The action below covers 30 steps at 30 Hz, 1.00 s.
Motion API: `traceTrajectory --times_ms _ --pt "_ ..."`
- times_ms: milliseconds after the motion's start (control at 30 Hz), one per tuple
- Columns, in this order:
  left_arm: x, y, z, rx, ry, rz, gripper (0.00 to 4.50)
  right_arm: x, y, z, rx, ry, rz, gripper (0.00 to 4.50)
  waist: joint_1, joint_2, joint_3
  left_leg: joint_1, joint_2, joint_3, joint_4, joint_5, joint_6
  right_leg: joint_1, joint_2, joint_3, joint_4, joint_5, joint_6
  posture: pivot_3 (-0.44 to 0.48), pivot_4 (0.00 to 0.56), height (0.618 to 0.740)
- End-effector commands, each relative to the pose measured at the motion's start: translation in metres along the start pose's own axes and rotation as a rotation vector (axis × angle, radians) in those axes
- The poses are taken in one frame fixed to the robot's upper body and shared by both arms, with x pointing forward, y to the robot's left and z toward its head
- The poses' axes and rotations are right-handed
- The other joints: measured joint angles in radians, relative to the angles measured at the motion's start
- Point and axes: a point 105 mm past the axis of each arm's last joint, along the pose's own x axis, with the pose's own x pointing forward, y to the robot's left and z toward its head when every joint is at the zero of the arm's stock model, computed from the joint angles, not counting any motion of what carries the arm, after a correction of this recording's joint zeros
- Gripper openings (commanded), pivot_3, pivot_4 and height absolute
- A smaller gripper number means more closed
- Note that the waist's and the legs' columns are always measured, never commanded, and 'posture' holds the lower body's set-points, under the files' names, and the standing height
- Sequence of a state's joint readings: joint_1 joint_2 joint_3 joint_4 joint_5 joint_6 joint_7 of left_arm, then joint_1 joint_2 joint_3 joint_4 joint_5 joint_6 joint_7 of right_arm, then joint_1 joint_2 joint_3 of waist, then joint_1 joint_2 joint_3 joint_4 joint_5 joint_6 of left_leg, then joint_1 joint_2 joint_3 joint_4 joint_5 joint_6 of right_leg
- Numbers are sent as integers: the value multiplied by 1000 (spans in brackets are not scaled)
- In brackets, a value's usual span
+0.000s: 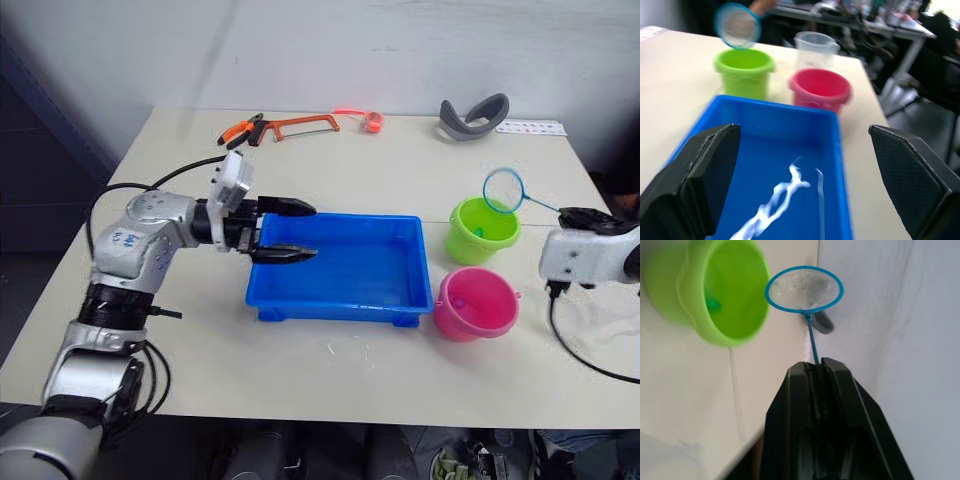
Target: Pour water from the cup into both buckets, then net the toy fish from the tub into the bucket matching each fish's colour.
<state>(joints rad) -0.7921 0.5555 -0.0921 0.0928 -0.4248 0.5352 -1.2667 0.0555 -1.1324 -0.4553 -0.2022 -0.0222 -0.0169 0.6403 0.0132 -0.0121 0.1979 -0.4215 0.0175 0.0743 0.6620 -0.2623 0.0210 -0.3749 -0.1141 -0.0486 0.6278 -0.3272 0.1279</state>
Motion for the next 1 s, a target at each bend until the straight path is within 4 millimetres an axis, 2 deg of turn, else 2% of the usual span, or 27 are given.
traceTrajectory --times_ms 33,133,200,333,400,533,733,900,967,1000 --pt "-6 -27 4 9 17 -96 4476 -14 1 47 403 -224 59 0 -1 1 0 0 0 0 0 0 0 0 0 0 0 0 0 0 150 740" --pt "-16 -49 -8 -18 71 -144 4476 -24 21 76 711 -380 189 0 -7 1 0 1 1 -1 0 0 0 0 0 0 0 0 0 0 150 740" --pt "-23 -62 -14 -41 100 -164 4476 -32 37 95 832 -468 328 0 -12 1 0 1 1 -3 0 -1 1 2 -1 0 0 0 -1 0 150 740" --pt "-34 -84 -36 -32 191 -178 4476 -50 82 125 899 -546 641 0 -11 1 0 0 0 -6 0 -3 3 3 -8 3 -2 -1 -2 0 150 740" --pt "-37 -90 -45 -37 213 -170 4476 -57 101 133 899 -558 749 0 -12 1 0 1 -2 -7 -1 -4 4 3 -13 2 -2 -2 -3 0 150 740" --pt "-38 -95 -59 -39 234 -131 4476 -54 143 132 751 -530 881 0 -11 1 0 0 -3 -7 -2 -5 7 2 -15 1 -2 -2 -3 0 150 740" --pt "-38 -94 -86 -1 285 -89 4476 -25 186 120 555 -519 843 0 -14 1 -1 0 -4 -5 -2 -4 7 0 -15 -3 -1 -2 -3 0 150 740" --pt "-37 -90 -88 -4 267 -68 4476 -4 200 113 474 -533 803 0 -13 1 -1 0 -5 -4 -3 -2 3 -1 -14 -6 -1 -2 -3 0 150 740" --pt "-36 -89 -87 -13 255 -62 4500 0 205 105 462 -508 816 861 -13 1 -1 0 -5 -4 -3 -2 3 0 -14 -6 -1 -2 -3 0 150 740" --pt "-36 -88 -87 -17 252 -61 4500 1 206 101 464 -490 813 1087 -12 1 -1 0 -5 -4 -2 -2 3 0 -13 -6 -1 -1 -3 0 150 740"
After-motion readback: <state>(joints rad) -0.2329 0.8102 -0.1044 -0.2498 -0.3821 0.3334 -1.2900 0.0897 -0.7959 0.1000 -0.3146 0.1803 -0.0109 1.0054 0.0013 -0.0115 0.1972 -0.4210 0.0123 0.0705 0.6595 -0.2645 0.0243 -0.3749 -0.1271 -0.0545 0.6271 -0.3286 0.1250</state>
